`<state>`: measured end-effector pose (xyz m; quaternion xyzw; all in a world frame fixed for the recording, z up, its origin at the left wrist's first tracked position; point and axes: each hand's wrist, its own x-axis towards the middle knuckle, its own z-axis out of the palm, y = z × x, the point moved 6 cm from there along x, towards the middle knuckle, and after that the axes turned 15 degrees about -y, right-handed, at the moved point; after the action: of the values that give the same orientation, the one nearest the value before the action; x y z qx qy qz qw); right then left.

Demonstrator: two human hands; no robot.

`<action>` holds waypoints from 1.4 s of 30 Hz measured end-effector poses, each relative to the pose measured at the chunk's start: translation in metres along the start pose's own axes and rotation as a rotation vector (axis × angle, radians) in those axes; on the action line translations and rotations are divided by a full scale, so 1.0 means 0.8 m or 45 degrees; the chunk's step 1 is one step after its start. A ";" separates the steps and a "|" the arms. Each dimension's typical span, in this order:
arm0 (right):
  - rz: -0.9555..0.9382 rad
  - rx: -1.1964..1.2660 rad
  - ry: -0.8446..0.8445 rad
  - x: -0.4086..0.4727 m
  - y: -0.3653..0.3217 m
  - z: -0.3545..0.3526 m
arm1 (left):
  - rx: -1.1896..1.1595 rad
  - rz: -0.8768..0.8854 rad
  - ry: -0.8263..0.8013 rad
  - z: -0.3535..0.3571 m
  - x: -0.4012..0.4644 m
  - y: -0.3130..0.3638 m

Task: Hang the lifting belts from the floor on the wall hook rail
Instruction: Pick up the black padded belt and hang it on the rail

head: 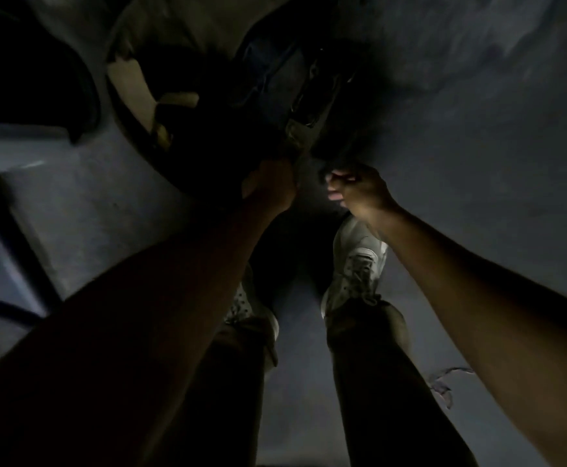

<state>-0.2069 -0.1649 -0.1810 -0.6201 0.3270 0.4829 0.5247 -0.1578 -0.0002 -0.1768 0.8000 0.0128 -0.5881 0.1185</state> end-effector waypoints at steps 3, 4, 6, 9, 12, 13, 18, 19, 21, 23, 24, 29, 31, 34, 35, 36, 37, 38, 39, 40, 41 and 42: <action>-0.005 0.090 -0.018 -0.013 -0.005 0.001 | 0.143 -0.076 0.095 -0.008 -0.021 0.002; -0.008 0.111 -0.018 -0.025 -0.011 0.000 | 0.158 -0.063 0.084 -0.012 -0.035 0.004; -0.021 0.113 -0.017 -0.057 -0.033 -0.004 | 0.121 0.004 0.023 -0.022 -0.070 0.009; 0.030 0.083 -0.035 -0.117 -0.076 -0.011 | 0.021 0.119 -0.088 -0.047 -0.143 0.016; 0.149 -0.066 0.001 -0.188 -0.114 -0.021 | -0.051 0.244 -0.115 -0.089 -0.229 0.022; 0.201 -0.084 -0.008 -0.212 -0.128 -0.022 | -0.076 0.274 -0.126 -0.107 -0.260 0.025; 0.397 0.428 -0.401 -0.348 -0.189 -0.006 | -0.569 0.369 -0.001 -0.193 -0.416 0.055; 0.304 0.591 -0.454 -0.377 -0.213 -0.003 | -0.703 0.406 0.041 -0.211 -0.452 0.065; 0.054 0.824 -0.344 -0.428 -0.269 -0.011 | -0.948 0.582 0.055 -0.238 -0.518 0.087; -0.184 0.782 -0.140 -0.483 -0.329 -0.026 | -1.120 0.734 0.028 -0.255 -0.580 0.105; -0.295 0.736 -0.063 -0.512 -0.357 -0.032 | -1.146 0.790 0.047 -0.262 -0.610 0.114; -0.742 0.634 0.038 -0.669 -0.444 -0.041 | -1.252 1.130 0.235 -0.260 -0.741 0.151; -0.978 0.456 0.110 -0.736 -0.458 -0.037 | -1.296 1.124 0.199 -0.248 -0.790 0.162; -1.244 0.110 0.186 -0.830 -0.465 -0.016 | -1.314 1.071 0.172 -0.247 -0.852 0.165; -1.307 -0.004 0.214 -0.855 -0.466 -0.008 | -1.311 1.055 0.201 -0.254 -0.872 0.166; -1.390 -0.105 0.242 -0.894 -0.467 0.004 | -1.294 1.052 0.269 -0.264 -0.907 0.163; -1.462 -0.175 0.268 -0.932 -0.465 0.016 | -1.273 1.068 0.344 -0.275 -0.945 0.160; -1.512 -0.205 0.294 -0.964 -0.463 0.026 | -1.240 1.105 0.410 -0.287 -0.979 0.160; -1.566 -0.214 0.302 -0.995 -0.462 0.034 | -1.188 1.146 0.477 -0.300 -1.014 0.161; -1.620 -0.213 0.311 -1.024 -0.462 0.041 | -1.140 1.177 0.545 -0.313 -1.048 0.162; -1.675 -0.211 0.318 -1.053 -0.461 0.048 | -1.118 1.216 0.607 -0.326 -1.082 0.163; -1.719 -0.209 0.319 -1.080 -0.461 0.054 | -1.125 1.255 0.644 -0.338 -1.112 0.165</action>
<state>-0.1579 -0.1236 0.7570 -0.7767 -0.1102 -0.0015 0.6202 -0.1572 0.0327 0.7616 0.7017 -0.0864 -0.2018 0.6778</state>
